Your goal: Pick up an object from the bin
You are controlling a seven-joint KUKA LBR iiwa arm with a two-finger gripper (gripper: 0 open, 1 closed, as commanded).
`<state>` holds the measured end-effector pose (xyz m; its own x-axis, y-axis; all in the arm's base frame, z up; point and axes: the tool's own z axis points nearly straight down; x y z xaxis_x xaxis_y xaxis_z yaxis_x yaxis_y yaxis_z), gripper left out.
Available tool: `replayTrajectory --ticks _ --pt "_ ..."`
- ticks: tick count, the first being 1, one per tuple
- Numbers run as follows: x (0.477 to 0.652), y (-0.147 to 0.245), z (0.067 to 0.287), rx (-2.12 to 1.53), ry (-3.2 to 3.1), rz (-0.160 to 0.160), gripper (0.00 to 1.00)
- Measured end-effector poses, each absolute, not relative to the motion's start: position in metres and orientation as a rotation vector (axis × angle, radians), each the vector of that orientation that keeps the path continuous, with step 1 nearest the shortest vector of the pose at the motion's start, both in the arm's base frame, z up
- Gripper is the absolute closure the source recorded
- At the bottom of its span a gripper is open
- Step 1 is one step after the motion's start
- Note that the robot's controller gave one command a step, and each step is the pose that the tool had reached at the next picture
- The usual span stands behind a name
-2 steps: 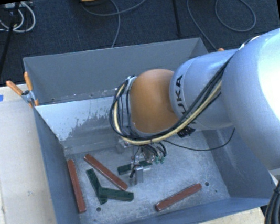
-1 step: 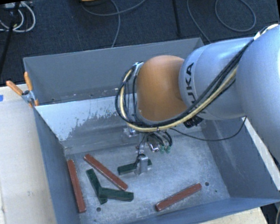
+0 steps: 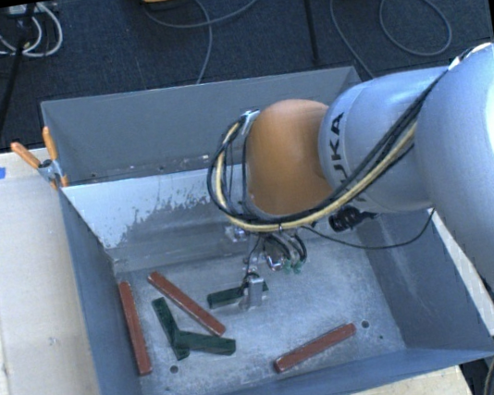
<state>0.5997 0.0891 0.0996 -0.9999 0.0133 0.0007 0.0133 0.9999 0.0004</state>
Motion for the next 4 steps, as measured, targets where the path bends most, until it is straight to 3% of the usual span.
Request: replayTrajectory --ticks 1,2,3,4 --pt "0.585 0.095 0.068 -0.087 -3.136 0.000 0.00" --pt "0.586 0.095 0.068 -0.090 -3.139 -0.001 0.00" --pt "0.586 0.095 0.069 -0.091 -3.141 -0.002 1.00" --pt "0.589 0.095 0.164 -0.093 -3.148 -0.003 1.00"
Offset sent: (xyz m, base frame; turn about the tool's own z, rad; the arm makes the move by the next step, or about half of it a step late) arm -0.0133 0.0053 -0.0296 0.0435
